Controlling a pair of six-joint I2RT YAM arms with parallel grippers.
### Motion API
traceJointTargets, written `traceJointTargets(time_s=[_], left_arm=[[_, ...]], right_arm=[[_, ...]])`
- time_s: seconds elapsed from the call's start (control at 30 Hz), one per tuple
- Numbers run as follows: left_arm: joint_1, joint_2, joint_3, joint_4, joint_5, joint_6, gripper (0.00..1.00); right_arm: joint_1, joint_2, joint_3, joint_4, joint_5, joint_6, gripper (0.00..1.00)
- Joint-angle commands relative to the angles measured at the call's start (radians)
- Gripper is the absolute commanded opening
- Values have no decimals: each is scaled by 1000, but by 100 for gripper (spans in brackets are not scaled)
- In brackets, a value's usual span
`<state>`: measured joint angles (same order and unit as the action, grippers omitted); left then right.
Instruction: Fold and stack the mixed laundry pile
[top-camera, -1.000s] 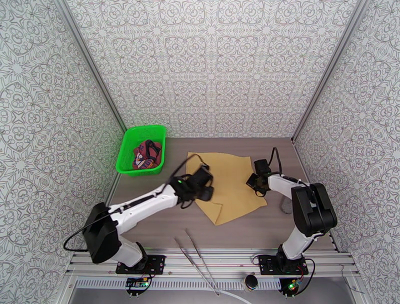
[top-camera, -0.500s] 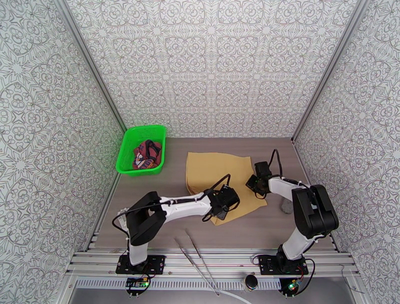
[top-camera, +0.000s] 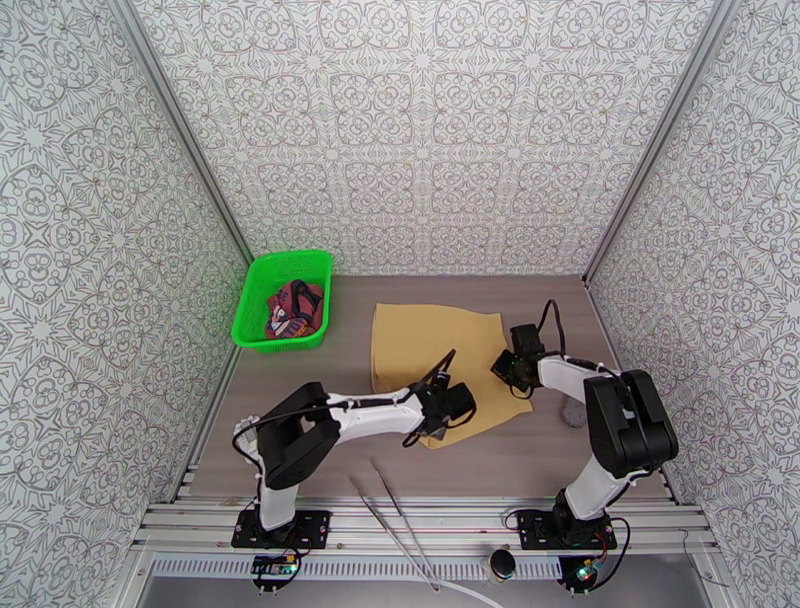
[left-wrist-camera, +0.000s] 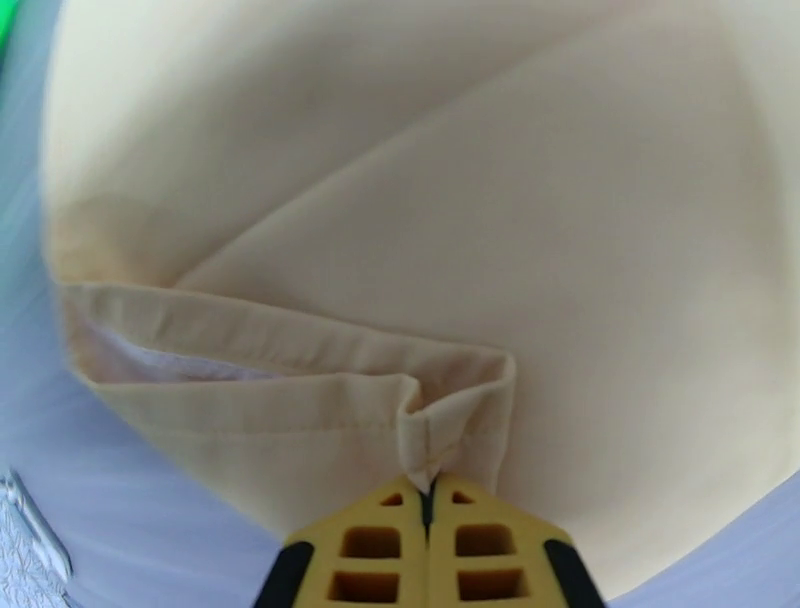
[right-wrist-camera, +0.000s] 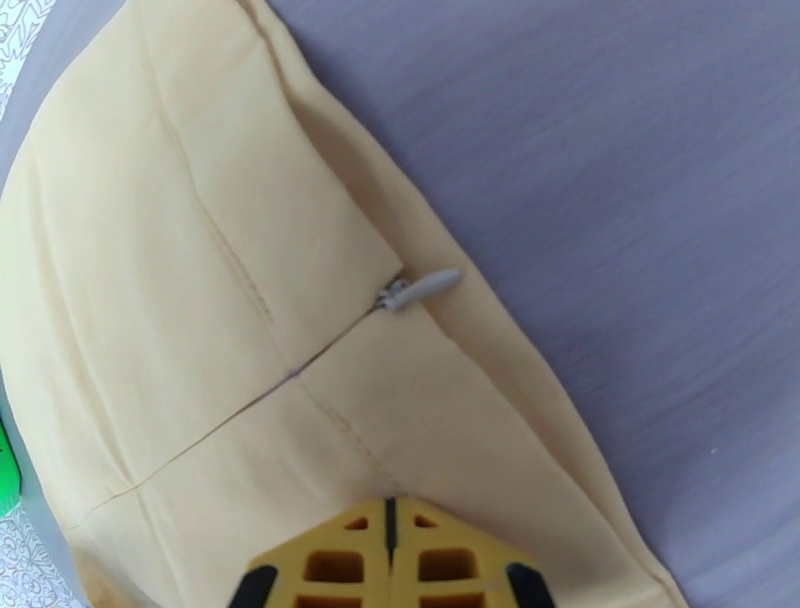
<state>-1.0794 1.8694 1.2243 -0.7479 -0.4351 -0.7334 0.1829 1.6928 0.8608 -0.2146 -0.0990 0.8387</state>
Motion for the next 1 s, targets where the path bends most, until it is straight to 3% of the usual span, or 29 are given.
traceJointTargets(time_s=[0.0, 0.2, 0.37, 0.6, 0.77, 0.97], left_arm=[[19, -127, -84, -76, -124, -132, 0], [63, -286, -252, -82, -161, -258, 0], [121, -394, -347, -65, -152, -295, 0], [170, -455, -388, -75, -143, -293, 0], [258, -496, -438, -62, -122, -281, 0], [395, -562, -494, -21, -82, -243, 0]], right_arm=[[-5, -35, -66, 95, -40, 91, 0], [40, -32, -139, 217, -42, 237, 0], [138, -21, -107, 200, 6, 247, 0], [199, -79, -38, 63, 77, 163, 0], [239, -158, 51, -124, 88, -79, 2], [285, -228, 192, -441, 81, -528, 34]])
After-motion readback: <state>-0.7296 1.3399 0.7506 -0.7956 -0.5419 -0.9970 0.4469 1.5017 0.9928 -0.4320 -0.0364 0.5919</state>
